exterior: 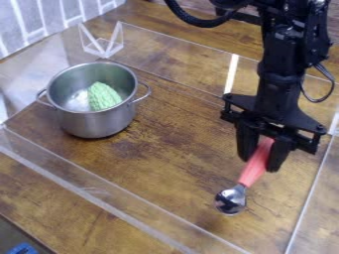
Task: Move the pink spoon to the right
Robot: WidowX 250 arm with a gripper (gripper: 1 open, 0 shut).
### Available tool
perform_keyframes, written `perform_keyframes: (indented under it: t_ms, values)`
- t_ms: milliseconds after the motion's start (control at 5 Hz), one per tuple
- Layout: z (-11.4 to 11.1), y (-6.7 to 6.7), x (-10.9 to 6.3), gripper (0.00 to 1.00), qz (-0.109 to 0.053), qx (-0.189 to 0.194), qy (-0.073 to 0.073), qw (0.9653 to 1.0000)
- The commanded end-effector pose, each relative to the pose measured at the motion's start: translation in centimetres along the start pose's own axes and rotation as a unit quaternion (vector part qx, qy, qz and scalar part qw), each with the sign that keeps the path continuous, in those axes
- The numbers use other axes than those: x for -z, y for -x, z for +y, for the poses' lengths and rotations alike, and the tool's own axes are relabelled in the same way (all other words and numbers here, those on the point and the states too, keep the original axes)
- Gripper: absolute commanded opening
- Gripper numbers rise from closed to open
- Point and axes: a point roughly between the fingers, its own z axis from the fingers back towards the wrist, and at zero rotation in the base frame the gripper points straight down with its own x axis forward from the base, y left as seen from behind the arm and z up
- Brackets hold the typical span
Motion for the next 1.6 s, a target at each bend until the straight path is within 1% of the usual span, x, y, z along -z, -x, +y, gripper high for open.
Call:
perform_keyframes:
  t_ms: [0,200,1000,1400]
  values:
    - [-0.3,-1.5,-4.3,1.0,-0.061,-0.002,0.016,0.998]
    - [-0.3,-1.7,-4.7,1.0,-0.062,0.003,0.007,0.998]
    - [-1.1,-1.8,-1.1,1.0,-0.059,0.006,-0.011,0.9982]
    - [-1.0,-1.8,0.9,1.0,-0.058,0.004,-0.013,0.9982]
